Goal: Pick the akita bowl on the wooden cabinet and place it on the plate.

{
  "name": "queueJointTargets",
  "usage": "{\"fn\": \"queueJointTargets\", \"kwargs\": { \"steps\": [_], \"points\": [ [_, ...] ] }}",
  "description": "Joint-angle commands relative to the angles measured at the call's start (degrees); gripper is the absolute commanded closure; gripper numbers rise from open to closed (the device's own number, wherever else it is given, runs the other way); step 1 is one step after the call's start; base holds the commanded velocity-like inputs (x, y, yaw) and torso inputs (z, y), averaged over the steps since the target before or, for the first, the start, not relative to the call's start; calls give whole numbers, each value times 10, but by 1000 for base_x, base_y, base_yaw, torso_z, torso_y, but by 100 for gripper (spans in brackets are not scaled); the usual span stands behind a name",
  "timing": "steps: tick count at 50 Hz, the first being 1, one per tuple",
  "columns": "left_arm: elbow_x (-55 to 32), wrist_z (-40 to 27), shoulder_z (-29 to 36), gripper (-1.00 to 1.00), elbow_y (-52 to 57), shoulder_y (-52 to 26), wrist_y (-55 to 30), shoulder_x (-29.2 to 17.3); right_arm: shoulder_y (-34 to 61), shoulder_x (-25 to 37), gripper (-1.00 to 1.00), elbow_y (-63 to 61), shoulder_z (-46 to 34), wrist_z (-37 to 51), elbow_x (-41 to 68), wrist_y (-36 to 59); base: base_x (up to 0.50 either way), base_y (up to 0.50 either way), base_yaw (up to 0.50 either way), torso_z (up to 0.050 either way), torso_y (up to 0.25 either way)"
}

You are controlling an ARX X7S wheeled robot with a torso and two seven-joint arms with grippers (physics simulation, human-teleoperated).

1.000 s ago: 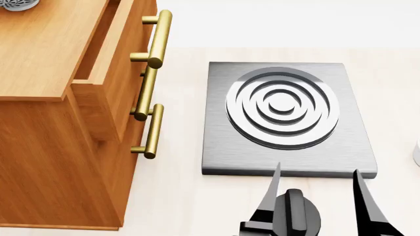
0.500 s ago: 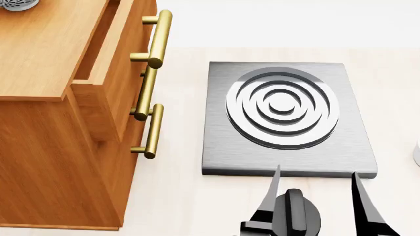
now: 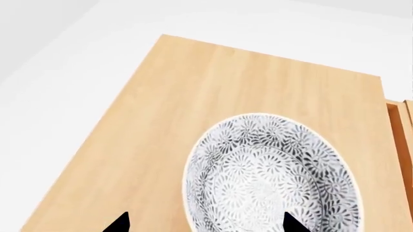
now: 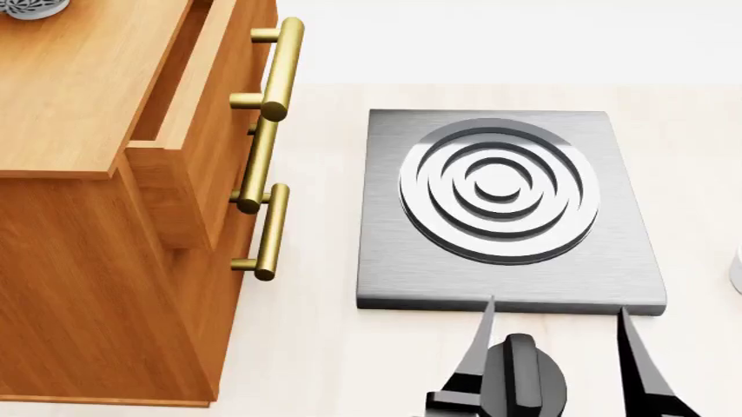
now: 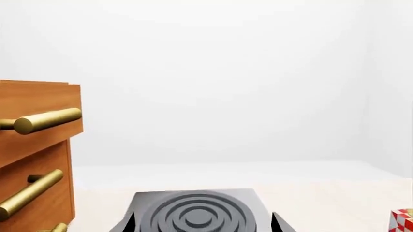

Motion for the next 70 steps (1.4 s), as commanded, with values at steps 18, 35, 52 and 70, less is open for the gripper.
{"fn": "queueJointTargets", "kwargs": {
  "steps": [18,35,52,70],
  "points": [
    [-4,-1,-18,-100,0,43,23,2,7,-4,-100,35,-4,-3,2,-7,0,0,0,0,0],
    [1,-14,-33,100,0,53,22,3,7,-3,-100,39,-5,-2,3,-9,0,0,0,0,0],
    [14,67,135,100,0,36,57,22,8,-3,-100,39,-8,-2,4,-9,0,0,0,0,-1],
    [7,176,294,100,0,31,156,45,5,2,-100,23,-6,5,3,-5,0,0,0,0,0]
  ]
}}
